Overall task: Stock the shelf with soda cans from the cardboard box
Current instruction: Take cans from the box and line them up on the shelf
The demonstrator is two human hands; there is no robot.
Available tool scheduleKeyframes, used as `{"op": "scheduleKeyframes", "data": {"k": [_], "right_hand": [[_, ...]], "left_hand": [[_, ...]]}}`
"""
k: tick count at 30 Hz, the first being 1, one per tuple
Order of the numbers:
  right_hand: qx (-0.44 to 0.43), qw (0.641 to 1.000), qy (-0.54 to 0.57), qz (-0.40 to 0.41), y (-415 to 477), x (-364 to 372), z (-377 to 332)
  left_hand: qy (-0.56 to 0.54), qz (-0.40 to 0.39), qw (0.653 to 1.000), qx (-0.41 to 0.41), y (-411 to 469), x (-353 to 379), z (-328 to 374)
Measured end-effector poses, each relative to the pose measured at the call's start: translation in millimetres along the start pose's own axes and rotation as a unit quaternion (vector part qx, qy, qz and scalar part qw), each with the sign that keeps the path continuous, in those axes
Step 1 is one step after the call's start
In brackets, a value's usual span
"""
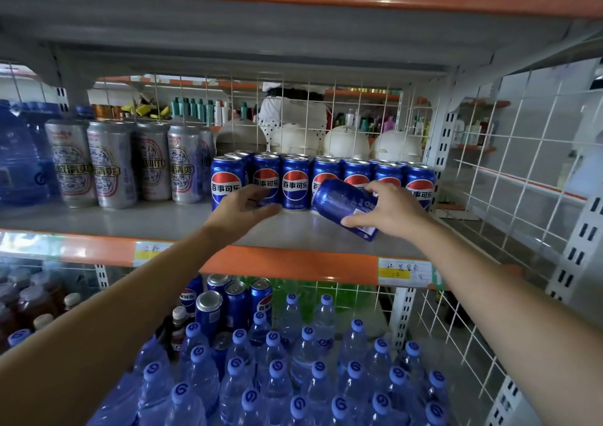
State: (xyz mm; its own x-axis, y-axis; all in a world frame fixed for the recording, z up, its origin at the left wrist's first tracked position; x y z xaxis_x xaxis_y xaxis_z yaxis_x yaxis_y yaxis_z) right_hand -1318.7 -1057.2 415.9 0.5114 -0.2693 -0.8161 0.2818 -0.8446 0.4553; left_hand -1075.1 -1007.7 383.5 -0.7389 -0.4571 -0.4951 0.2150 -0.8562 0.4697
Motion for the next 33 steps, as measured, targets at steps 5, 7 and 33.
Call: {"op": "scheduleKeyframes", "data": {"k": [5, 7, 33], "right_hand": [[-0.012, 0.989, 0.138, -0.043, -13, 1, -26], [-0.019, 0.977, 0.201, -0.074, -20, 3, -34], [-0.159, 0.957, 0.212, 0.121, -51, 13, -32]], "left_hand": [[-0.154, -0.04, 0.987, -0.023, -5, 8, 43], [-0.165, -0.08, 0.983, -0.025, -8, 13, 50], [-0.304, -0.073, 0.946, -0.084, -10, 32, 46]]}}
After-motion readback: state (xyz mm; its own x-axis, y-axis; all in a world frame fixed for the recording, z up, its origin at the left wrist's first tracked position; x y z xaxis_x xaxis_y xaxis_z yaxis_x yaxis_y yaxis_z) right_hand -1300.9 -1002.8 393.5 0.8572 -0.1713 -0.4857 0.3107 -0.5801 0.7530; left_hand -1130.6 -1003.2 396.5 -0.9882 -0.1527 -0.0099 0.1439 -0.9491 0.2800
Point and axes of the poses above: each hand's wrist, its own y-axis towards the middle knuckle, its own x-axis out of the palm, z = x × y, the point moved 6 cm from there along y, towards the middle knuckle, and after that the axes turned 4 degrees about z, right-handed, at the moved point
